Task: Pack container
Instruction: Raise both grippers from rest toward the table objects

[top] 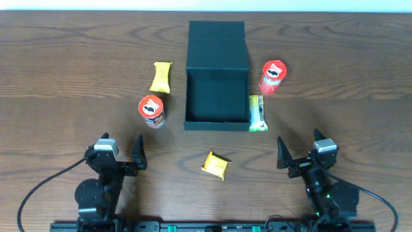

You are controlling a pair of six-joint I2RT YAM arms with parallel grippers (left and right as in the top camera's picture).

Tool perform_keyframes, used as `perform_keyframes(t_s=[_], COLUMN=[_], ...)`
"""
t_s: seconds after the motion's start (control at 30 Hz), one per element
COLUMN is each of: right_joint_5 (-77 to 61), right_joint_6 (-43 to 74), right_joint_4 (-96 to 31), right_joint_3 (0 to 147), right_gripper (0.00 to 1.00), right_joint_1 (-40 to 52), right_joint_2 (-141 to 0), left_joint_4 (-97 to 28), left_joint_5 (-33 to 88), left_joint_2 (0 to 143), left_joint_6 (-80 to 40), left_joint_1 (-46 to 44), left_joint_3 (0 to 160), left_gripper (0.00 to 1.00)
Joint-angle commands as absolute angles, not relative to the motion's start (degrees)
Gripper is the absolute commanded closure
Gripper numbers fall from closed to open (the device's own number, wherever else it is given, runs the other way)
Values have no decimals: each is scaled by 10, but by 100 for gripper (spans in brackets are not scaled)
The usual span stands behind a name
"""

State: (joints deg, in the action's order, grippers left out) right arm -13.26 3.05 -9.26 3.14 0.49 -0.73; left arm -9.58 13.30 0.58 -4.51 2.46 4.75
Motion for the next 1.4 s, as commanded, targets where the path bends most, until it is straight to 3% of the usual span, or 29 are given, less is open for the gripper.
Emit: perform_keyframes(t_s=[0.0, 1.37], right_joint_5=[-135, -140], right_joint_6=[38, 58], right_joint_4=[-95, -76], right_joint_3=[30, 32], right_gripper=[1, 1], right_joint_1=[3, 3], right_joint_2=[-3, -3], left_joint_4=[-98, -80], left_joint_5=[131, 149], left_joint_2=[2, 2], left_joint_6=[-47, -56], left_joint_1=[24, 24], left_joint_3=[30, 31], left_gripper=[5, 5])
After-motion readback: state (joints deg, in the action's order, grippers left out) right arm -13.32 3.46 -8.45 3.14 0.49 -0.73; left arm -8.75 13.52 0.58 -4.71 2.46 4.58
